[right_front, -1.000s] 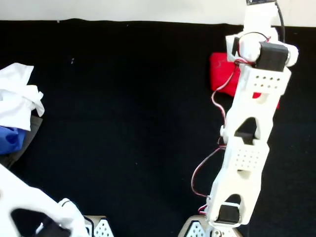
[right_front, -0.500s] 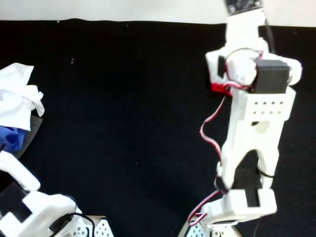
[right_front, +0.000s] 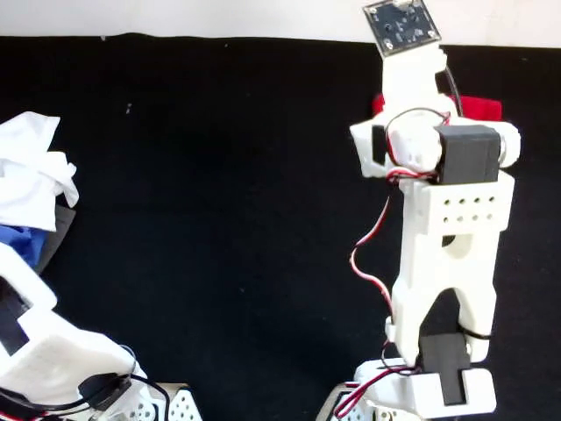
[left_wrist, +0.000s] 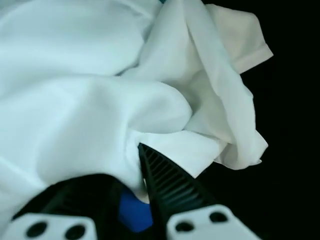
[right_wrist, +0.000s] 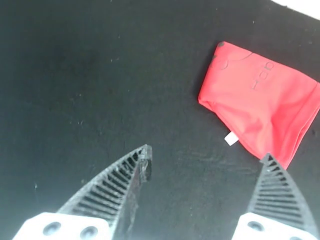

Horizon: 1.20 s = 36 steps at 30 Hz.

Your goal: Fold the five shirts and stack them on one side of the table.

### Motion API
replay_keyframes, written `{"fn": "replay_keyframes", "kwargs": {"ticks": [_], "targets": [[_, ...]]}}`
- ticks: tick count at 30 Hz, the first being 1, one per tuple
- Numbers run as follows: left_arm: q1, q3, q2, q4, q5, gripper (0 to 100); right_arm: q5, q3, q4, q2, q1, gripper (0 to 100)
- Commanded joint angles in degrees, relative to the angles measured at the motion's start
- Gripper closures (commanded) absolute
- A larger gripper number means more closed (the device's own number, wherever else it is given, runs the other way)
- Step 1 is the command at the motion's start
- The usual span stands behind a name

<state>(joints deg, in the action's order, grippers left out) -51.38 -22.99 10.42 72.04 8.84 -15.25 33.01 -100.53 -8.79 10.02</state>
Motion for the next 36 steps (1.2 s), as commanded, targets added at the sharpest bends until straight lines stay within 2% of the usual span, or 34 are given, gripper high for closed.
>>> {"fn": "replay_keyframes", "kwargs": {"ticks": [1, 7, 9, 13, 20, 25, 29, 32, 36], "targets": [[5.2, -7.4, -0.4, 6.6, -0.4, 99, -0.3, -2.1, -0.4, -3.3, -0.4, 67.8], [19.5, -29.8, -0.4, 25.8, -0.4, 99, -0.2, -5.1, -0.4, -8.5, -7.0, 67.8], [25.7, -37.4, -0.4, 29.3, -0.4, 99, -0.2, -6.3, -0.4, -9.7, -9.1, 67.8], [37.7, -46.1, -2.0, 29.3, -0.4, 99, -0.2, -9.6, -0.3, -11.0, -12.3, 67.8], [59.5, -46.2, -5.9, 29.3, -0.4, 99, -0.2, -13.1, -0.3, -11.3, -15.3, 67.8], [69.0, -46.3, -9.5, 29.3, -0.4, 99, -0.2, -14.2, -0.3, -11.3, -15.4, 67.8], [69.8, -46.0, -10.8, 29.3, -0.4, 99, -0.2, -14.2, -0.3, -11.0, -15.4, 67.8], [65.0, -40.7, -10.0, 29.3, -0.3, 99, -0.2, -14.2, -0.3, -10.9, -15.2, 67.8], [56.7, -26.5, -6.4, 29.2, -0.1, 99, -0.2, -14.2, -0.3, -10.9, -14.6, 67.8]]}}
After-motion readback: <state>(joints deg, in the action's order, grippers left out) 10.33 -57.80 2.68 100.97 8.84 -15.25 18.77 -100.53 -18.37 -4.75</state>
